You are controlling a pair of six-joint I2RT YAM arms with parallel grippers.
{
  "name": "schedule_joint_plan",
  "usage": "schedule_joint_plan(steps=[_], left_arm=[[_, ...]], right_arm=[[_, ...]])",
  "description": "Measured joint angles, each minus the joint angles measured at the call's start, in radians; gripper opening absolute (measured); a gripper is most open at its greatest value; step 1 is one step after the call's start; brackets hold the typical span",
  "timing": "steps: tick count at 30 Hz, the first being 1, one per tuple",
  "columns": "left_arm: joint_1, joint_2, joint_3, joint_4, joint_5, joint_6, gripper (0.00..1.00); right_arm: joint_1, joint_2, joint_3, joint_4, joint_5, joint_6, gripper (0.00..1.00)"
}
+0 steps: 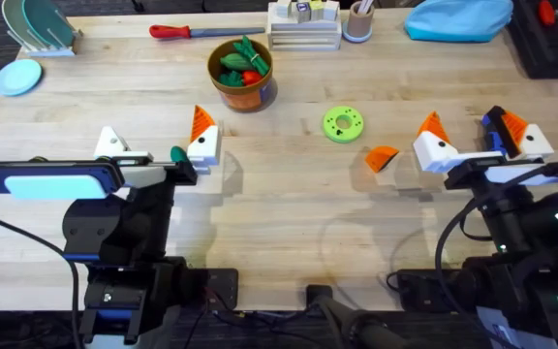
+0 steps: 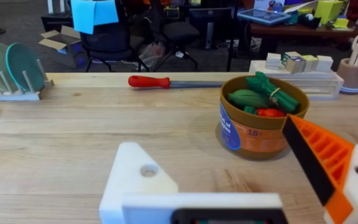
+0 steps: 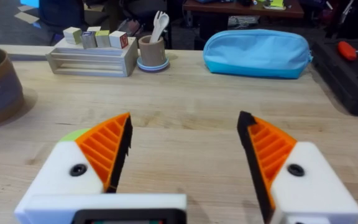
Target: Pick up the gripper from the table and insert it into the empty holder that is missing its gripper. Then pick up a screw, insert it into the mounting hole, and use the screwdriver to tighten it. Finally, clean up the table by picking up the vegetable and placing it into the bucket.
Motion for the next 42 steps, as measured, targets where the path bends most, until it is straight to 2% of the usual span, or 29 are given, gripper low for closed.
schedule_joint_plan(steps=[15,18,20,24,30,34,38,42], left_arm=[[0.0,0.0,0.001,0.014,-0.033,0.0,0.992],[0.0,0.002,0.037,-0.018,-0.034,0.0,0.992],[0.0,0.019,0.109,-0.066,-0.038,0.0,0.992],[0.0,0.122,0.333,-0.23,-0.057,0.0,0.992],[0.0,0.441,0.675,-0.529,-0.072,0.003,0.992],[0.0,0.664,0.882,-0.732,-0.072,0.004,0.992],[0.0,0.82,1.009,-0.796,-0.072,0.004,0.992],[0.0,0.902,1.037,-0.848,-0.072,0.004,0.992]], right_arm=[[0.0,0.0,0.0,0.018,-0.003,0.013,0.992],[0.0,0.003,0.033,-0.028,-0.007,0.045,0.992],[0.0,0.018,0.09,-0.101,-0.007,0.048,0.992],[0.0,0.097,0.27,-0.263,-0.007,-0.012,0.992],[0.0,0.327,0.566,-0.451,-0.007,-0.172,0.992],[0.0,0.474,0.704,-0.539,-0.007,-0.219,0.992],[0.0,0.561,0.752,-0.544,-0.007,-0.237,0.992],[0.0,0.583,0.752,-0.554,-0.007,-0.245,0.992]])
